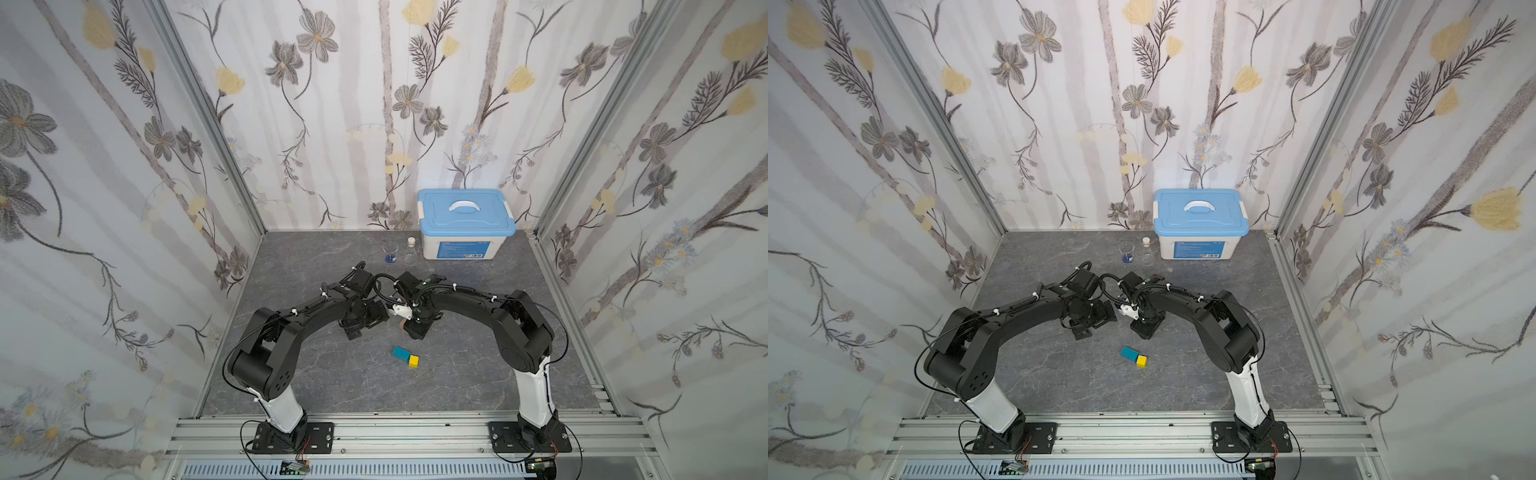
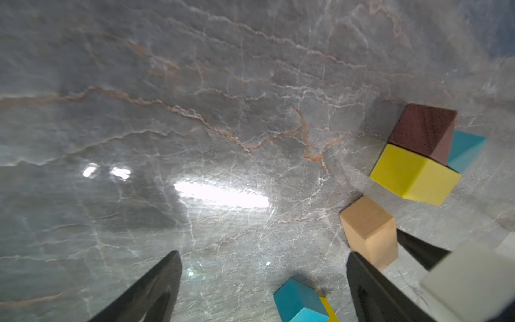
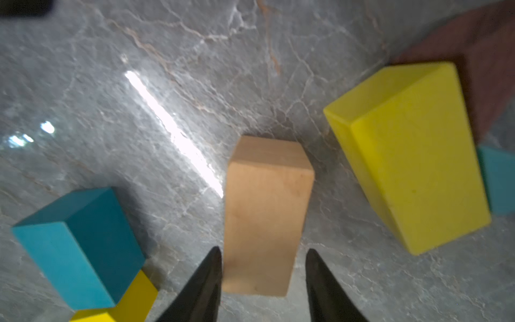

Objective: Assemble a carrot with building blocks
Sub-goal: Assemble the building block at the center of the board.

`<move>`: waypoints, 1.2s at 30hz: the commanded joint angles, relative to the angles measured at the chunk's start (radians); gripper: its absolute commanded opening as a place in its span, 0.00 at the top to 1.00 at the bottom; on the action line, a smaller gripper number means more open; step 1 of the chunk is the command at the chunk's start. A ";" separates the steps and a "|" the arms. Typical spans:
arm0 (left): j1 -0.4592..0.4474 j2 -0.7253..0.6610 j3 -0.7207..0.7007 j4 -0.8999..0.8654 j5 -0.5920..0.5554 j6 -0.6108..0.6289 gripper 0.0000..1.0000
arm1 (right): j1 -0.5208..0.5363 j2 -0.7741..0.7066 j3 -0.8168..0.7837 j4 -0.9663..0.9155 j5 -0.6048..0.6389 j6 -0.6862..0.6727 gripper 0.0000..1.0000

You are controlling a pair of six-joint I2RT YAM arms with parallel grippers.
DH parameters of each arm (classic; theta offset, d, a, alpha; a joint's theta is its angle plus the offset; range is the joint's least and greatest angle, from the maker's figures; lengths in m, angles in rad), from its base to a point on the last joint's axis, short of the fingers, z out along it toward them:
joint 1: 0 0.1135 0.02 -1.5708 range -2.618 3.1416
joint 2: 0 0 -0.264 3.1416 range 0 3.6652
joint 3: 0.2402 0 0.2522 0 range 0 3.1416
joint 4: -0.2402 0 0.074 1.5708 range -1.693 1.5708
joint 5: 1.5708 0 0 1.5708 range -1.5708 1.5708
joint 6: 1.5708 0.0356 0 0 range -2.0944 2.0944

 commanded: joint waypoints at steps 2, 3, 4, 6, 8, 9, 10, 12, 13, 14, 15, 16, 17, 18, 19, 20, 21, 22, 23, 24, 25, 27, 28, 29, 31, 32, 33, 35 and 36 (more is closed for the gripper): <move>-0.003 0.022 0.017 0.010 0.015 0.020 0.05 | -0.009 -0.018 -0.001 -0.001 0.001 0.009 0.32; -0.004 0.026 0.021 0.008 0.014 0.021 0.05 | -0.010 -0.020 0.000 -0.002 -0.003 0.014 0.31; -0.005 0.030 0.024 0.007 0.015 0.021 0.05 | -0.010 -0.027 0.001 -0.002 -0.009 0.023 0.30; -0.005 0.032 0.027 0.008 0.014 0.023 0.05 | -0.015 -0.049 -0.013 -0.001 -0.013 0.049 0.30; -0.008 0.034 0.022 0.014 0.015 0.021 0.05 | -0.021 -0.069 -0.037 0.004 -0.029 0.082 0.31; -0.009 0.037 0.022 0.017 0.015 0.021 0.05 | -0.023 -0.073 -0.047 0.011 -0.029 0.095 0.32; -0.010 0.042 0.022 0.017 0.015 0.021 0.05 | -0.023 -0.074 -0.060 0.021 -0.023 0.109 0.33; -0.010 0.049 0.022 0.019 0.016 0.021 0.06 | -0.026 -0.065 -0.079 0.042 -0.012 0.134 0.34; -0.011 0.050 0.022 0.022 0.017 0.021 0.06 | -0.028 -0.060 -0.084 0.051 -0.010 0.146 0.35; -0.011 0.051 0.023 0.019 0.016 0.021 0.06 | -0.031 -0.054 -0.090 0.062 -0.012 0.159 0.35; -0.011 0.051 0.024 0.019 0.015 0.021 0.06 | -0.034 -0.050 -0.090 0.069 -0.020 0.166 0.36; -0.012 0.050 0.023 0.019 0.015 0.021 0.06 | -0.038 -0.045 -0.088 0.075 -0.029 0.174 0.36; -0.012 0.052 0.024 0.018 0.015 0.021 0.06 | -0.039 -0.042 -0.088 0.078 -0.037 0.181 0.37; -0.013 0.050 0.023 0.019 0.015 0.021 0.06 | -0.039 -0.042 -0.089 0.079 -0.038 0.186 0.37; -0.013 0.050 0.023 0.018 0.015 0.023 0.06 | -0.040 -0.043 -0.093 0.082 -0.036 0.192 0.37; -0.013 0.052 0.023 0.019 0.015 0.026 0.06 | -0.039 -0.047 -0.099 0.088 -0.028 0.201 0.37; -0.015 0.055 0.025 0.022 0.015 0.028 0.06 | -0.041 -0.049 -0.106 0.096 -0.022 0.207 0.37; -0.014 0.061 0.027 0.019 0.015 0.030 0.06 | -0.046 -0.050 -0.111 0.102 -0.015 0.217 0.37; -0.013 0.068 0.028 0.019 0.014 0.031 0.06 | -0.052 -0.051 -0.112 0.106 -0.014 0.228 0.37; -0.016 0.073 0.027 0.019 0.015 0.032 0.06 | -0.056 -0.052 -0.114 0.111 -0.014 0.236 0.37; -0.016 0.079 0.027 0.019 0.015 0.034 0.06 | -0.059 -0.056 -0.112 0.112 -0.011 0.243 0.37; -0.017 0.094 0.033 0.017 0.018 0.043 0.07 | -0.066 -0.060 -0.113 0.117 0.007 0.258 0.38; -0.019 0.103 0.038 0.014 0.018 0.046 0.07 | -0.071 -0.063 -0.114 0.119 0.004 0.263 0.38; -0.023 0.109 0.041 0.016 0.015 0.050 0.07 | -0.075 -0.068 -0.115 0.120 0.007 0.266 0.38; -0.028 0.124 0.052 0.016 0.007 0.054 0.07 | -0.082 -0.080 -0.121 0.125 0.012 0.270 0.38; -0.029 0.133 0.058 0.018 0.008 0.054 0.07 | -0.085 -0.084 -0.123 0.126 0.010 0.274 0.39; -0.031 0.137 0.063 0.020 0.008 0.054 0.07 | -0.087 -0.089 -0.126 0.128 0.006 0.276 0.39; -0.036 0.148 0.072 0.022 0.004 0.057 0.07 | -0.088 -0.100 -0.132 0.133 0.000 0.280 0.39; -0.037 0.155 0.075 0.022 0.007 0.055 0.07 | -0.089 -0.101 -0.132 0.133 -0.002 0.283 0.39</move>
